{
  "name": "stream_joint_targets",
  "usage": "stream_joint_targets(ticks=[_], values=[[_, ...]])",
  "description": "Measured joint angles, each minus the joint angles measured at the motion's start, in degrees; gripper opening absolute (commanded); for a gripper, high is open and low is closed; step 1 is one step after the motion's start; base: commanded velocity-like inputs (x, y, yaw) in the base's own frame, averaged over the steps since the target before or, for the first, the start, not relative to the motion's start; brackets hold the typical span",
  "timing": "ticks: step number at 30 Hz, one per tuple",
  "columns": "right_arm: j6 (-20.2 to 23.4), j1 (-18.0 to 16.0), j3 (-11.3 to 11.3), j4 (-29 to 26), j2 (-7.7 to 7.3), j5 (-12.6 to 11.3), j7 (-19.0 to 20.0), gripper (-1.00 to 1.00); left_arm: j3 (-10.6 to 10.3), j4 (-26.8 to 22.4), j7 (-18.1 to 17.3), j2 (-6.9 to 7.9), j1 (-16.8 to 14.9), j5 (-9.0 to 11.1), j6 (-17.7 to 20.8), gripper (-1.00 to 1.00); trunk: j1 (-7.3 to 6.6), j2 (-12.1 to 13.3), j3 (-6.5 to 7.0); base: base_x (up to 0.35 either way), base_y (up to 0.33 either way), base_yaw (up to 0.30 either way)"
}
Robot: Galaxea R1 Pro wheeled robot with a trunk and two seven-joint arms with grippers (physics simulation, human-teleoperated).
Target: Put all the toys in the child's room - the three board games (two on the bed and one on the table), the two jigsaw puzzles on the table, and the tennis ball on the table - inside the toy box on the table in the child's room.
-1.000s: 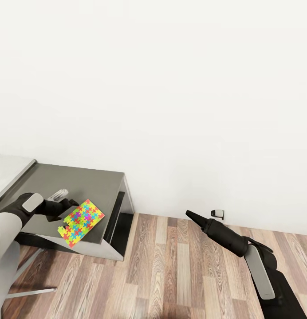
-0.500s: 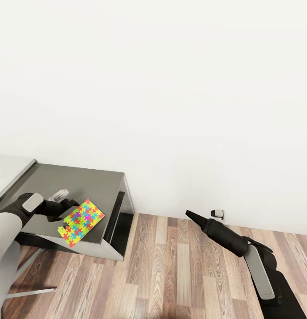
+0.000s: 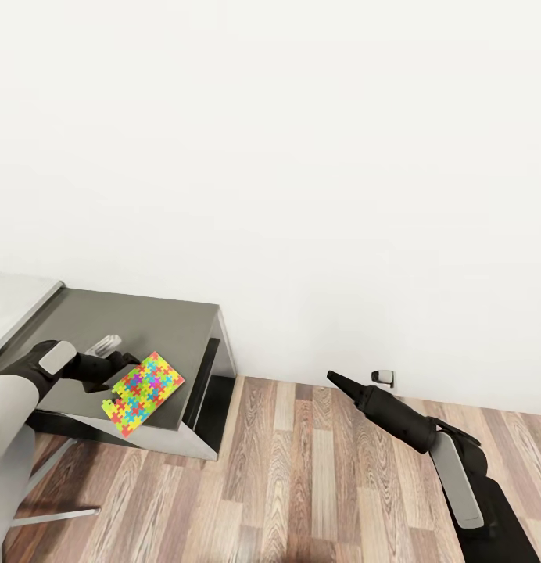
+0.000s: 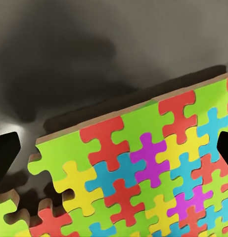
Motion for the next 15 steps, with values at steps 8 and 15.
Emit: stream_joint_targets(ticks=[8,15], values=[[-0.05,-0.01,0.06,-0.05,0.00,-0.07,0.05,1.00,0.02,0.00,-0.05,0.00,0.00,0.01,0.04,1.00,0.00,0.00,0.00,0.000,0.000,0.000],[-0.05,-0.01,0.06,-0.09,0.00,-0.08,0.18,1.00,0.07,0.00,-0.08,-0.07,0.00,0.08,0.09,1.00,0.00,0.00,0.00,0.000,0.000,0.000]])
